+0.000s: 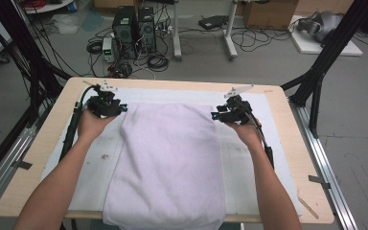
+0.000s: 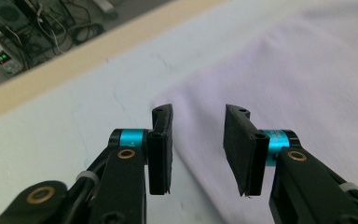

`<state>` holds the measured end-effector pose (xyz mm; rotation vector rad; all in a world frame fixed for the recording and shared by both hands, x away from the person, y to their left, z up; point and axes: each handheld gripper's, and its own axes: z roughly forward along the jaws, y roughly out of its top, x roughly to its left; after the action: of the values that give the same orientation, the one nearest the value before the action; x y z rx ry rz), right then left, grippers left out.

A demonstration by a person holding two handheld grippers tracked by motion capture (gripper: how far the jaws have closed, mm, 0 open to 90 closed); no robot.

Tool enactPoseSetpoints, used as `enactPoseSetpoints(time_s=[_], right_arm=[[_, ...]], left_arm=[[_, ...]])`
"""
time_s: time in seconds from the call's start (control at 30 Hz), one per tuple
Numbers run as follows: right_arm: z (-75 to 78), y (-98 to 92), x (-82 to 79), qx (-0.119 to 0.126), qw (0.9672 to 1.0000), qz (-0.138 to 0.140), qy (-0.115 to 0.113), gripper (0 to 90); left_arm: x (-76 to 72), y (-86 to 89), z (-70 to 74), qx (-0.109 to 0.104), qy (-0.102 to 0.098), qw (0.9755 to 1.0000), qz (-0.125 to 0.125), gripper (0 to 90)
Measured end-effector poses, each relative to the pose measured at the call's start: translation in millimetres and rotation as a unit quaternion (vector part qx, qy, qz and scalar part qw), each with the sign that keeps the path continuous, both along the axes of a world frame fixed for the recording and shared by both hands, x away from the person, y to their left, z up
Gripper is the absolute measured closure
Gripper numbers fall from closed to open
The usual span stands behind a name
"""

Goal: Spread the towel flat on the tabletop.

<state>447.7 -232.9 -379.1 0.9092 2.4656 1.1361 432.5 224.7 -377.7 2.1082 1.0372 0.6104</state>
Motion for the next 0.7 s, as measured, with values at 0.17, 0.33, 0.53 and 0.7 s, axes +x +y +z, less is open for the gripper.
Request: enactPoseSetpoints(time_s=[0.17,0.33,0.53,0.7], right_arm=[[-8.6,-2.2,-27.8,0.014,0.9997,0.013,0.013,53.4],[-13.1,-1.0,-59.4,0.031,0.9989,0.034,0.013,51.9],[-16.2,4.9,-100.7,0.029,0.997,0.071,0.013,48.9],[-24.1,5.6,-136.6,0.028,0.9942,0.102,0.021,50.5]], left_arm=[[-33.6,7.3,-12.9,-0.011,0.009,0.9995,-0.027,60.7],[-69.6,9.4,-20.9,-0.026,0.003,0.9983,-0.052,60.1],[-113.9,10.3,-31.0,-0.028,0.01,0.9961,-0.083,61.6],[-149.8,13.0,-46.8,-0.046,0.022,0.9931,-0.105,62.8]])
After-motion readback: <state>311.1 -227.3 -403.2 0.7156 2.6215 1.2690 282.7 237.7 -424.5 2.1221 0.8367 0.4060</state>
